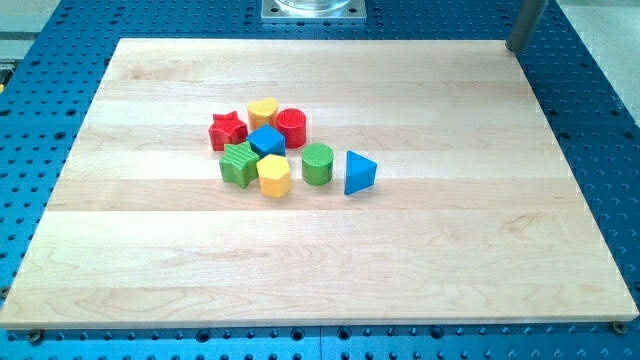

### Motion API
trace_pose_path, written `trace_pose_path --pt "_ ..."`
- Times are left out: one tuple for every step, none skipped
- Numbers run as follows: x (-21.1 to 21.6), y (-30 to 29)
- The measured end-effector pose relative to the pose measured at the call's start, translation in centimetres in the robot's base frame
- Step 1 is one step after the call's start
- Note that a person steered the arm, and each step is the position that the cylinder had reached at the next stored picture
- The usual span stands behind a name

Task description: Push the triangle diagonally to the green circle

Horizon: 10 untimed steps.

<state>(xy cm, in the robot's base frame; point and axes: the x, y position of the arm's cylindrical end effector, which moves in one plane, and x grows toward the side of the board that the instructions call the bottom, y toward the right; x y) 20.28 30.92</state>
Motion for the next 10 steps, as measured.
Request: trace_pose_path --pt "0.0 -0.4" --pt "0.0 -0.6" --pt "1.0 -0.8" --pt "3.4 -0.9" --pt "8.0 -1.3" --pt "10.0 -2.0" --pt "11.0 -3.4" --pt "10.1 -11.9" --pt "8.1 -23.6" --pt "7.4 -25.6"
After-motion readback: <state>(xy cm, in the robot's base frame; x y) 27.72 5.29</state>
